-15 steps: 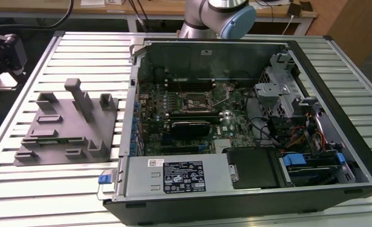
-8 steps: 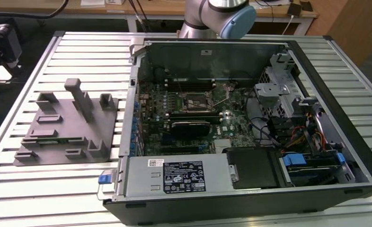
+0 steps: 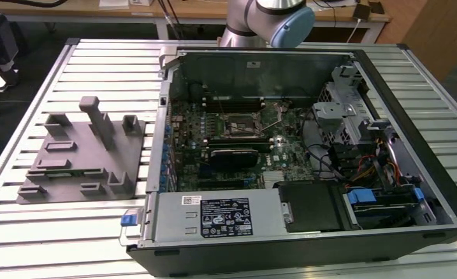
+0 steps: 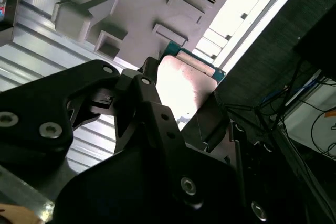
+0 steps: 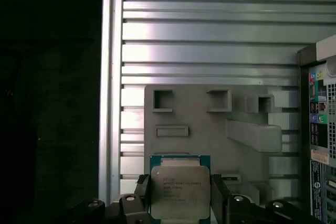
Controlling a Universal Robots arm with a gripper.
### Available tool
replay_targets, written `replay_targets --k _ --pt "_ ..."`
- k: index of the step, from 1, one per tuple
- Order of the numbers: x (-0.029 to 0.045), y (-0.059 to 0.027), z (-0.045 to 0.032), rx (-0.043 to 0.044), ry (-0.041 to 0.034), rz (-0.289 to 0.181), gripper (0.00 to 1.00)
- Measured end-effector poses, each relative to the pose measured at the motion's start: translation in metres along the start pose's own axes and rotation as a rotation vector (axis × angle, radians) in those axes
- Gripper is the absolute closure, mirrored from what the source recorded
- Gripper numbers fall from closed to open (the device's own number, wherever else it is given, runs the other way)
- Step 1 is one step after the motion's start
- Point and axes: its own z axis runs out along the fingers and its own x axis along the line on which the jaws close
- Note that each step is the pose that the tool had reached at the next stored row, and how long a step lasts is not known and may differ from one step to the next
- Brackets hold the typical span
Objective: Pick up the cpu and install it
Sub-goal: 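Pick up the cpu and move it towards the insertion slot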
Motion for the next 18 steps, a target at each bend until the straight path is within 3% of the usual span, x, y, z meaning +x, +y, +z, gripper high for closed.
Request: replay_targets --k 7,18 --pt "-0.0039 0.0001 -0.0002 0.0001 0.0002 0.000 0.46" --pt "-0.0290 0.0003 0.0003 0.0000 0.0004 0.000 0.46"
